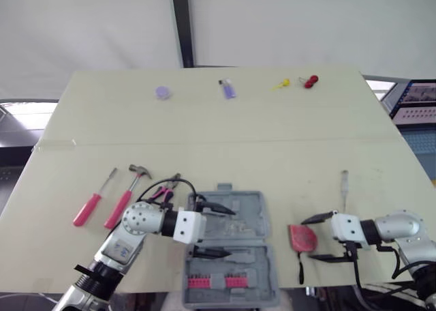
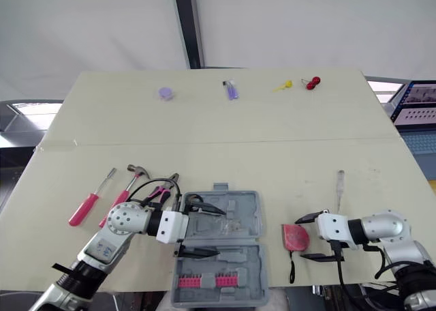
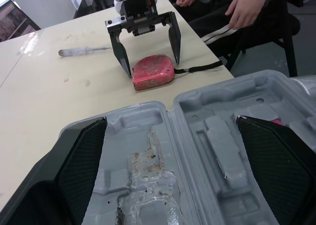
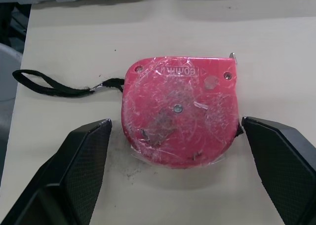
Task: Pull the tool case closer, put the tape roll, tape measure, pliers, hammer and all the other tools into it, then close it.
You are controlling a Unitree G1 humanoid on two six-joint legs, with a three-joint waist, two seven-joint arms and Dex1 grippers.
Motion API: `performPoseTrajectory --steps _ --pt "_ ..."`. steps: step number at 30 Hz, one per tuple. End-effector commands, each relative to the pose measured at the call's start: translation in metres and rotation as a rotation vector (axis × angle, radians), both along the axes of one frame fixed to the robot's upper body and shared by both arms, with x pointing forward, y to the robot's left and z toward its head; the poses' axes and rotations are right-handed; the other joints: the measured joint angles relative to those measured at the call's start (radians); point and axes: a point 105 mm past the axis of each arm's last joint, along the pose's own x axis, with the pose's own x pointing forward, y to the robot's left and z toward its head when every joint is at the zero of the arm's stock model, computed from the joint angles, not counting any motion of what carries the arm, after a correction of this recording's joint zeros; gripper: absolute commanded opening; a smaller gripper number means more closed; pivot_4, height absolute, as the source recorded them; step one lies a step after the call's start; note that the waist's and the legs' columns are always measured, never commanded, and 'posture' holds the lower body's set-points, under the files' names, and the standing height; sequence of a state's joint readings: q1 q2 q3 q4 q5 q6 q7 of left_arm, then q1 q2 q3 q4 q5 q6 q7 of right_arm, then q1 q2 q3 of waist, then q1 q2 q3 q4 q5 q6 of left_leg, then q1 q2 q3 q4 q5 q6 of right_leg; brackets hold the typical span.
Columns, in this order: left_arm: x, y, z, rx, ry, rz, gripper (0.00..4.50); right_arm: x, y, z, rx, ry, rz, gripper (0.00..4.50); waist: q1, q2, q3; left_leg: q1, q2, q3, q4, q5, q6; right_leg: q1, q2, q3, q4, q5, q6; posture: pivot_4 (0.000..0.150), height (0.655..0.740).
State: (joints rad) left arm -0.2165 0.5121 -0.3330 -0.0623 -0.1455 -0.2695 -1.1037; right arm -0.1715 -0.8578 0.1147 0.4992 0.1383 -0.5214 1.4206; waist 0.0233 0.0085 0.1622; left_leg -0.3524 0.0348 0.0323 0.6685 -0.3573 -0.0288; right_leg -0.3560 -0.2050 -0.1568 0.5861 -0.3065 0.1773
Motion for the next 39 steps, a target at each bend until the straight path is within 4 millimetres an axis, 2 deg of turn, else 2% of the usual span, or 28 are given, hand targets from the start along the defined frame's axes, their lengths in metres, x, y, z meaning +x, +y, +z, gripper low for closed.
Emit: performPoseTrajectory --steps 1,6,11,15,19,21,25,28,33,37,39 --pt "-0.002 -0.002 0.006 -0.011 -0.027 -0.010 4.50 0.000 0.003 -0.002 0.013 -0.001 -0.006 4.46 -0.001 0.000 0.000 0.000 0.000 0.000 0.000 0.000 0.000 0.000 0.000 0.000 0.000 0.000 0.000 0.150 0.7400" --pt "-0.002 -0.002 0.006 -0.011 -0.026 -0.009 4.50 0.002 0.008 -0.002 0.035 -0.002 -0.015 4.46 -0.001 0.000 0.000 0.000 0.000 0.000 0.000 0.000 0.000 0.000 0.000 0.000 0.000 0.000 0.000 0.150 0.7400" --pt "-0.002 -0.002 0.005 -0.010 -0.024 -0.003 4.50 0.002 0.010 -0.004 0.042 0.001 -0.021 2.93 -0.002 0.000 0.000 0.000 0.000 0.000 0.000 0.000 0.000 0.000 0.000 0.000 0.000 0.000 0.000 0.150 0.7400" --pt "-0.002 -0.002 0.005 -0.012 -0.024 0.003 4.50 0.003 0.012 -0.002 0.063 0.006 -0.034 2.93 -0.002 0.000 0.000 0.000 0.000 0.000 0.000 0.000 0.000 0.000 0.000 0.000 0.000 0.000 0.000 0.150 0.7400" --pt "0.004 0.004 0.007 -0.026 -0.024 0.059 4.50 0.013 0.017 0.024 0.108 0.017 -0.085 2.93 -0.002 0.001 0.000 0.000 0.000 0.000 0.000 0.000 0.000 0.000 0.000 0.000 0.000 0.000 0.000 0.150 0.7400" --pt "0.008 0.011 0.010 -0.044 -0.020 0.102 4.50 0.015 0.022 0.037 0.073 0.030 -0.082 2.93 -0.001 0.002 0.000 0.000 0.000 0.000 0.000 0.000 0.000 0.000 0.000 0.000 0.001 0.000 0.000 0.150 0.7400" --pt "0.015 0.038 0.017 -0.091 -0.002 0.270 4.50 0.024 0.054 0.078 -0.082 -0.034 -0.034 2.93 -0.005 0.003 0.000 0.000 0.000 0.000 0.000 0.000 0.000 -0.002 0.000 0.001 0.001 0.000 0.000 0.150 0.7400" --pt "0.008 0.056 0.017 -0.123 0.035 0.370 4.50 0.024 0.080 0.092 -0.160 -0.048 -0.043 2.93 -0.008 0.003 0.000 0.000 0.001 0.000 -0.001 0.000 0.000 -0.003 0.001 0.001 0.002 0.000 0.000 0.150 0.7400" --pt "-0.005 0.067 0.006 -0.127 0.076 0.454 4.50 0.031 0.108 0.092 -0.299 -0.113 -0.067 2.93 0.004 0.002 0.001 -0.003 0.000 -0.002 0.002 -0.001 -0.001 -0.003 0.000 0.001 0.000 0.000 0.000 0.150 0.7400" --pt "-0.004 0.071 0.007 -0.160 0.074 0.507 4.50 0.043 0.136 0.092 -0.332 -0.181 -0.080 2.93 0.000 0.002 0.001 -0.004 0.001 -0.003 0.005 -0.001 -0.001 -0.003 0.001 0.001 0.002 0.000 0.000 0.150 0.7400" --pt "-0.002 0.071 0.006 -0.164 0.070 0.518 4.50 0.046 0.141 0.090 -0.371 -0.215 -0.075 2.93 -0.005 0.002 0.000 -0.004 0.001 -0.003 0.004 -0.001 -0.001 -0.004 0.001 0.001 0.003 0.000 0.000 0.150 0.7400"
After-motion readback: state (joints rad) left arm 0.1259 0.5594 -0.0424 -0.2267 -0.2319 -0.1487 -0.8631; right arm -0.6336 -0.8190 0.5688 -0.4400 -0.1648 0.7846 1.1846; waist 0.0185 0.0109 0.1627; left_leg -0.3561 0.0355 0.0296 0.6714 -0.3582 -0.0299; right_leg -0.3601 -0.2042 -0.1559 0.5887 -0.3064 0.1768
